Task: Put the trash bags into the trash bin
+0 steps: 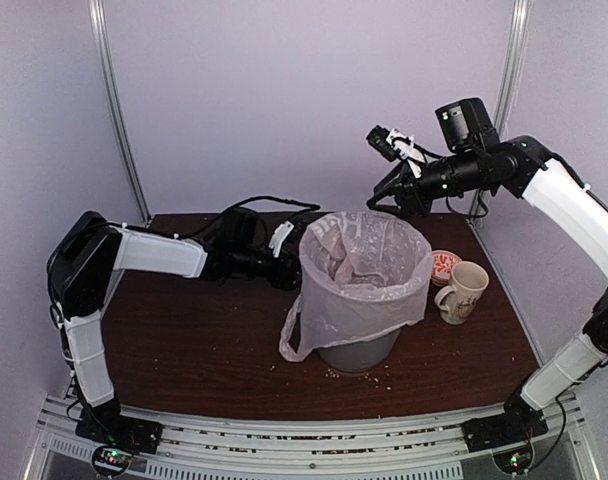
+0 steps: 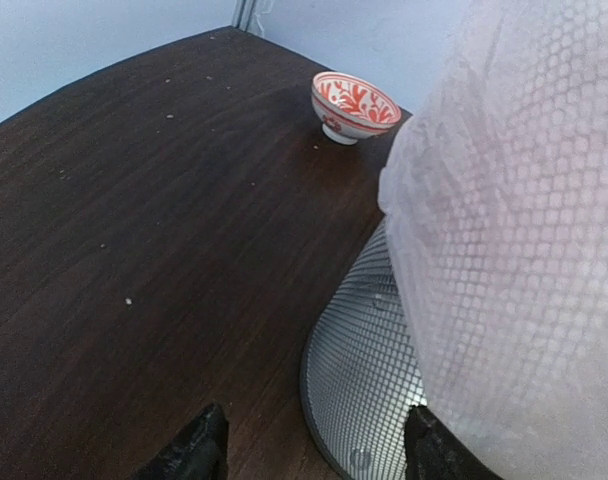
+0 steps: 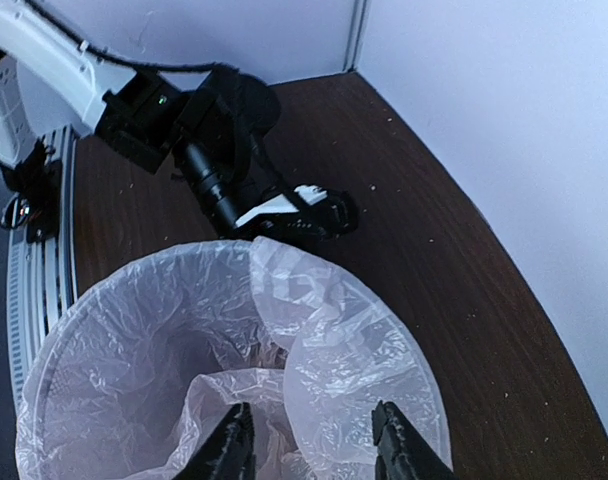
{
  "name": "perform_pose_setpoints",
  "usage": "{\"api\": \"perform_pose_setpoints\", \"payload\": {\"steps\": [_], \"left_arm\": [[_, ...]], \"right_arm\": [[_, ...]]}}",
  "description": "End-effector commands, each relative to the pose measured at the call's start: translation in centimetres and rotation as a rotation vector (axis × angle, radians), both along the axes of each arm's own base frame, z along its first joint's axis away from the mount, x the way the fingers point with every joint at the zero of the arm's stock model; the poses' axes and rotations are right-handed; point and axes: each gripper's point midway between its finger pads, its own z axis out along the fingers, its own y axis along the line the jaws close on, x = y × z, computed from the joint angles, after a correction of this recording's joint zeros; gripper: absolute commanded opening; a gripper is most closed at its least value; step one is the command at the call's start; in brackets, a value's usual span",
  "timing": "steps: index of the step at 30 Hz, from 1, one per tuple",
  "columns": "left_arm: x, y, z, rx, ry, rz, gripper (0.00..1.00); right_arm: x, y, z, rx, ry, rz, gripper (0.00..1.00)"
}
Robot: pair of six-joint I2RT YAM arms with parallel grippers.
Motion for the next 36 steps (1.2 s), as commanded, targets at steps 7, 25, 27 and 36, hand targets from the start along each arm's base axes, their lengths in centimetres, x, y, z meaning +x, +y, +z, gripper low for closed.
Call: {"api": "perform_pose_setpoints", "payload": {"steps": [7,25,27,36], "left_arm": [[3.8,8.9,2.4,0.183,-0.042,0.469,0.65],[4.8,12.2,21.3,0.071,-0.174,0.618,0.66],[4.9,12.5,22.1,0.106,-0.238,0.609,0.66],[4.0,17.8,20.3,0.144,-0.371,0.733,0.67]], "right_arm": [[-2.8,0.0,-6.0,-0.255,0.035,0.143,0.11],[-4.1,1.3,-15.6,-0.587,0.154,0.368,0.0],[-3.8,1.2,-16.8,-0.609,0.162,0.346,0.0],[-4.3,1.8,-21.4,-0.712,0.226,0.343,0.0]]}}
